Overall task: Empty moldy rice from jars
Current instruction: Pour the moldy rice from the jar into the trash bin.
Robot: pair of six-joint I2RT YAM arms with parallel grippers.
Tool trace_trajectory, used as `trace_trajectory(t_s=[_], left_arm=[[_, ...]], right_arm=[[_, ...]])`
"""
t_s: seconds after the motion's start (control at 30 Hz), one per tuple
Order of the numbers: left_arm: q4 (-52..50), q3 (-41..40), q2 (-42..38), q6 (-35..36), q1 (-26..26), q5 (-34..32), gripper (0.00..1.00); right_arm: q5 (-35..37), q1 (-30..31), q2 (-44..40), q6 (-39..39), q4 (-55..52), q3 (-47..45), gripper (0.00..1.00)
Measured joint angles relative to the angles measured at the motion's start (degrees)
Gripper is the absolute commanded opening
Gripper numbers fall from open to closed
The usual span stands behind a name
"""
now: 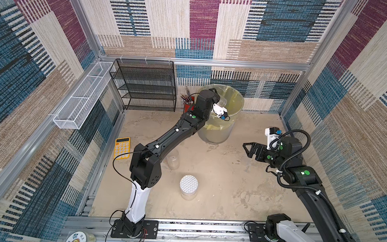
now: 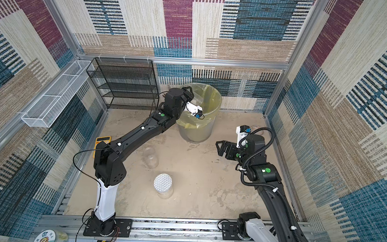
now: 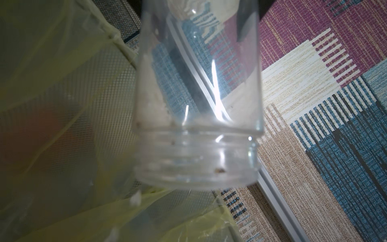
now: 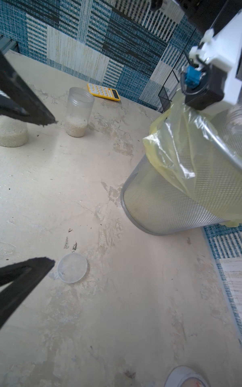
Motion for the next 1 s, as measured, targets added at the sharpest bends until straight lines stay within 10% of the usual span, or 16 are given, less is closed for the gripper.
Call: trace_trajectory(t_s=[1.0], left_arm=[[-9.33, 11.96, 5.77, -0.35, -2.51, -4.48, 0.0]], right_arm=[[-4.22, 0.0, 3.67, 2.97, 6.21, 1.4, 0.99]])
